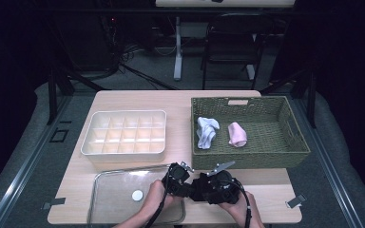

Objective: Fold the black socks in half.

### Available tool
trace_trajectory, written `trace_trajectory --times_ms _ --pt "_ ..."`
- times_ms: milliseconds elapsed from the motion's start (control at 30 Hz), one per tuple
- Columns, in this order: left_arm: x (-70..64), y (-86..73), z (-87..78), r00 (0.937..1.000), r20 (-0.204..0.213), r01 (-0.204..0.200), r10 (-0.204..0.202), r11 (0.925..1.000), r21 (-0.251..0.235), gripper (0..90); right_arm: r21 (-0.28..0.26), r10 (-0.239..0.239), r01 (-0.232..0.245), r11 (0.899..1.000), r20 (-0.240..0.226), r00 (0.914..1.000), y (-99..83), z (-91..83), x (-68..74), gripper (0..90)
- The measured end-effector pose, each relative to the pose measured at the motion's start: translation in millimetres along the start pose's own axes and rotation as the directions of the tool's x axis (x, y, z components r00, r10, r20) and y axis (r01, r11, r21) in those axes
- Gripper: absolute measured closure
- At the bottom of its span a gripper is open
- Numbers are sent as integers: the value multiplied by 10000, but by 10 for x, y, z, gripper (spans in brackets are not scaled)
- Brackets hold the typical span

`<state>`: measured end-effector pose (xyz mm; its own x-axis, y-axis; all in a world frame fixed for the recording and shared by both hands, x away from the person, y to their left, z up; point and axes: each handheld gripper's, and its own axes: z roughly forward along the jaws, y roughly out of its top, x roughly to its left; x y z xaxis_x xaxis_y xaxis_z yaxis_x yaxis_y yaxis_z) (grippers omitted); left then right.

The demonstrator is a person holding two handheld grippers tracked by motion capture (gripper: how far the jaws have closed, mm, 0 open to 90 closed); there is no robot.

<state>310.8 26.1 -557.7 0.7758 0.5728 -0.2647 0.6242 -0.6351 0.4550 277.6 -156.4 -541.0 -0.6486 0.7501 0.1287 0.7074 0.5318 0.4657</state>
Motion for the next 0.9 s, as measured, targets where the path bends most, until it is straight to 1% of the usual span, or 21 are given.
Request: trace_trajectory --times_ms 33,67,100,133,167,200,267,333,400,467,500,533,567,633,667,700,733,767,800,833,900 --pt "0 -1 -1 10000 -10 5 -5 10000 -21 723 171 -196 193 9997 171 9997 11 40 18 454" --pt "2 0 -5 10000 -59 -44 44 10000 -15 713 163 -198 193 9997 270 9994 16 75 40 485" --pt "4 0 -11 10000 -68 -64 64 10000 -22 708 152 -386 378 9992 543 9978 14 90 53 543" --pt "13 -1 -17 9999 94 -87 87 9999 -62 704 257 -608 590 9979 770 9952 15 90 53 584" --pt "16 -1 -26 9999 47 -143 143 9998 -111 699 181 -543 531 9984 739 9958 13 88 46 638" --pt "16 1 -36 9999 -60 -148 147 9998 -110 700 182 -521 507 9985 845 9951 7 82 34 683" --pt "26 0 -34 9998 6 -181 181 9998 -110 709 124 -430 421 9990 861 9954 -8 70 2 766" --pt "19 -1 -21 9996 88 -277 278 9996 -63 731 -64 -283 289 9996 831 9961 -17 73 -16 818" --pt "11 0 -18 9996 49 -285 286 9996 -57 745 -123 -260 271 9996 856 9960 -17 60 -23 837" --pt "18 -4 -16 9997 141 -175 177 9998 -101 757 -347 -187 214 9992 760 9969 -22 14 -33 845" --pt "24 -6 -13 9998 177 -102 104 9999 -125 760 -443 -72 101 9990 645 9979 -21 -11 -35 846" --pt "28 -6 -14 9998 171 -95 97 9999 -118 761 -637 10 22 9980 498 9988 -18 -61 -44 846" --pt "30 -6 -15 9998 167 -132 134 9999 -98 761 -949 72 -37 9955 365 9993 -19 -114 -53 846" --pt "28 -8 -12 9998 192 -70 73 9999 -152 761 -1299 221 -178 9914 318 9993 -25 -202 -59 846" --pt "34 -9 -11 9997 235 -58 62 9998 -166 761 -1402 203 -167 9900 250 9995 -29 -242 -68 846" --pt "38 -10 -11 9996 275 -30 34 9998 -177 760 -1681 207 -180 9856 144 9997 -41 -295 -71 846" --pt "44 -11 -10 9995 320 11 -5 9998 -184 760 -1766 146 -135 9842 44 9999 -49 -331 -71 846" --pt "45 -11 -9 9994 346 71 -65 9998 -178 759 -1779 150 -162 9839 -80 9999 -54 -344 -59 846" --pt "48 -9 -8 9993 352 86 -80 9998 -173 759 -1752 23 -67 9845 -253 9997 -56 -335 -51 845" --pt "45 -6 -6 9994 344 88 -81 9998 -196 758 -1624 -70 7 9867 -378 9993 -58 -306 -14 845" --pt "35 -2 -5 9996 289 55 -50 9998 -173 757 -1322 -332 270 9909 -452 9984 -51 -226 44 845"
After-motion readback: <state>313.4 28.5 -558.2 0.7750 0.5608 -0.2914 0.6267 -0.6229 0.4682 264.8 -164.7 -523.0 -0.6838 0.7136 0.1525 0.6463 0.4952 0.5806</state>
